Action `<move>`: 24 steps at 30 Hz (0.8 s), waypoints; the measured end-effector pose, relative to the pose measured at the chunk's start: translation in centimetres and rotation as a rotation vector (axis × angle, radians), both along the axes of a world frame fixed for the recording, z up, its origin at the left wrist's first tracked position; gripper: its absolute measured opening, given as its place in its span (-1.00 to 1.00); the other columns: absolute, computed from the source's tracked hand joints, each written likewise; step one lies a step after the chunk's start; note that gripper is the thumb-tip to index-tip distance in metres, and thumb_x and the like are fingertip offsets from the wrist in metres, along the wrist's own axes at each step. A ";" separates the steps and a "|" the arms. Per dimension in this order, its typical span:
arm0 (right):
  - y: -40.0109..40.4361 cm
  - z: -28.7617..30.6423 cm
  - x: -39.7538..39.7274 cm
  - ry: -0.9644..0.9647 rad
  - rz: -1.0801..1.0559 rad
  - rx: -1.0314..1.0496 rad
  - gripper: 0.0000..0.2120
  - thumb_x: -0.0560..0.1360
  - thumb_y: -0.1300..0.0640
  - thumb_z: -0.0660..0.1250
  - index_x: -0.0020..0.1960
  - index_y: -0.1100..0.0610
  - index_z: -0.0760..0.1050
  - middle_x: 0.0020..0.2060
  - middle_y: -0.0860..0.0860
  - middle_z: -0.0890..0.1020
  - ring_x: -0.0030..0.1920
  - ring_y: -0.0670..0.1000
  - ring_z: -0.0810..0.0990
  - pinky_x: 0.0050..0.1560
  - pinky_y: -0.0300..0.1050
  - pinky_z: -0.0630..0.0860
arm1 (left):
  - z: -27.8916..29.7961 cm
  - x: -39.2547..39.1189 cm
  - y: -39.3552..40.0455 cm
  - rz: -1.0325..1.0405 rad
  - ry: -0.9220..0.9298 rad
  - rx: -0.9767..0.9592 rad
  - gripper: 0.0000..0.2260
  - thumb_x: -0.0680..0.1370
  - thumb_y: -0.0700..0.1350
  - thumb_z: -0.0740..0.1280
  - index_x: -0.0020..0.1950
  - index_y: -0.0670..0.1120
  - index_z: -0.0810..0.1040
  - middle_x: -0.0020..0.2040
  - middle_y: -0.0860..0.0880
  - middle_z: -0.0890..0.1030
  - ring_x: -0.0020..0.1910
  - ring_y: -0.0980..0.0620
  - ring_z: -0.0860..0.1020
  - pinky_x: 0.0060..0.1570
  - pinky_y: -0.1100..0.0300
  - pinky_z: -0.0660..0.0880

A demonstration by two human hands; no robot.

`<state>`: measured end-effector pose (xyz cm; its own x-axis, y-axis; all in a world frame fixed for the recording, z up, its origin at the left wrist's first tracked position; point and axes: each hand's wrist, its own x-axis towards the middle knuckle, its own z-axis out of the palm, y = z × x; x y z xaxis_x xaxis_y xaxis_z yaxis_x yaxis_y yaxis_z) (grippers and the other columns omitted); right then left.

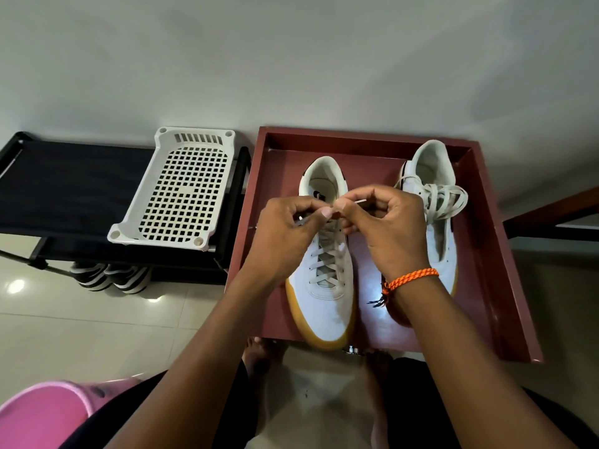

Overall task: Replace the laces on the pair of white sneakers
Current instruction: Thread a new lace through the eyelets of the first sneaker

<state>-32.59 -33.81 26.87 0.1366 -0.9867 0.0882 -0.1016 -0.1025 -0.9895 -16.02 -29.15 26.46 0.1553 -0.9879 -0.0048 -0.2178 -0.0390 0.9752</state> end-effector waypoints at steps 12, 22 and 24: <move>-0.1 -0.2 0.2 -0.042 0.052 -0.012 -0.92 0.56 0.33 0.49 -0.08 0.20 0.69 -0.29 0.13 0.71 -0.33 0.12 0.71 -0.20 0.04 0.70 | -0.3 0.1 -0.2 0.183 -0.176 0.018 -0.96 0.55 0.03 0.57 -0.09 0.11 0.76 -0.09 -0.11 0.54 -0.11 0.17 0.45 -0.06 0.29 0.45; 0.9 -0.9 0.5 0.216 0.100 -0.158 -0.71 0.69 0.13 0.27 0.35 0.04 0.63 0.22 -0.05 0.64 0.26 -0.04 0.60 0.28 0.02 0.56 | 1.1 -0.9 0.2 0.006 0.138 -0.060 -0.69 0.77 -0.28 0.09 0.43 -0.07 0.49 -0.11 0.04 0.61 -0.24 0.14 0.50 -0.16 0.25 0.51; 1.0 -0.5 0.6 0.194 0.144 -0.192 -0.70 0.72 0.05 0.23 0.39 -0.01 0.61 0.28 -0.07 0.59 0.34 -0.03 0.55 0.37 0.06 0.50 | 1.4 -1.1 0.4 -0.051 0.181 -0.051 -0.68 0.80 -0.24 0.09 0.53 -0.08 0.42 -0.20 0.16 0.55 -0.33 0.19 0.43 -0.24 0.42 0.43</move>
<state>-31.97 -32.78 26.41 0.3059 -0.9239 0.2297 -0.2581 -0.3128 -0.9141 -17.13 -28.74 27.90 0.1058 -0.9941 0.0226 -0.0389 0.0186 0.9991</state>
